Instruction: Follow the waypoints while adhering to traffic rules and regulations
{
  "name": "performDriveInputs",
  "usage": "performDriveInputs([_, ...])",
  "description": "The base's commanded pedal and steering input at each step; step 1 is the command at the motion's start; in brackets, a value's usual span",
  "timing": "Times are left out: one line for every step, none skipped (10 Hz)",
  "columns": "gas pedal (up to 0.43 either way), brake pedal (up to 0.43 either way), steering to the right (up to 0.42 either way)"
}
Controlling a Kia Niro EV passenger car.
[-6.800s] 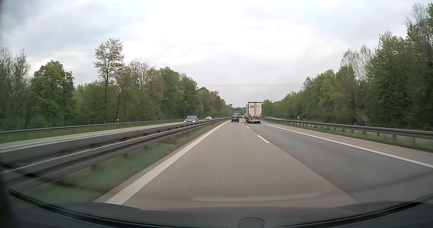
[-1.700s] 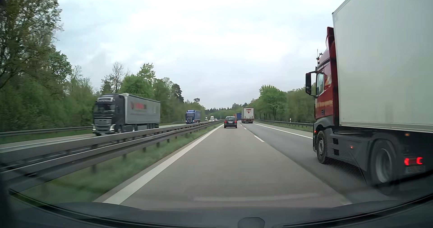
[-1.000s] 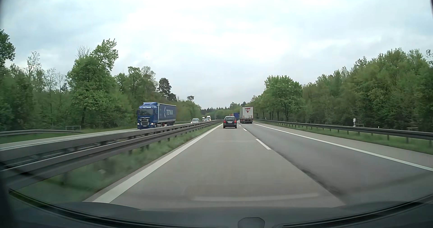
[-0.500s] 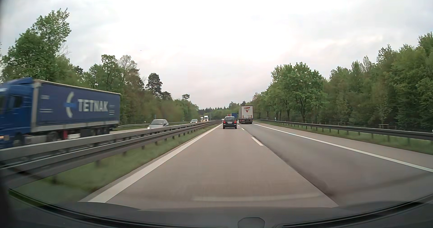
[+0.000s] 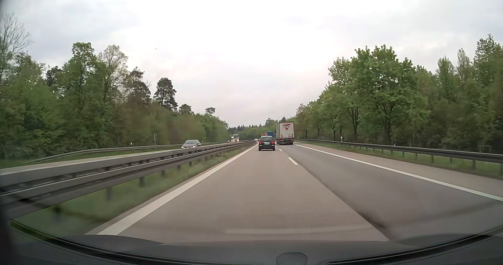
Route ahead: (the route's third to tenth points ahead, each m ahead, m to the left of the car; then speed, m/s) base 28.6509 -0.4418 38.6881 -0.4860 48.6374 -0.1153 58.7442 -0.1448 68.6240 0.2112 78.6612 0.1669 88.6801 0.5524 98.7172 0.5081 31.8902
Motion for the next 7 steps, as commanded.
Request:
performDriveInputs([0.039,0.0,-0.001])
performDriveInputs([0.067,0.0,-0.001])
performDriveInputs([0.15,0.0,-0.001])
performDriveInputs([0.189,0.0,-0.001])
performDriveInputs([0.22,0.0,-0.001])
performDriveInputs([0.22,0.0,-0.001])
performDriveInputs([0.22,0.0,-0.002])
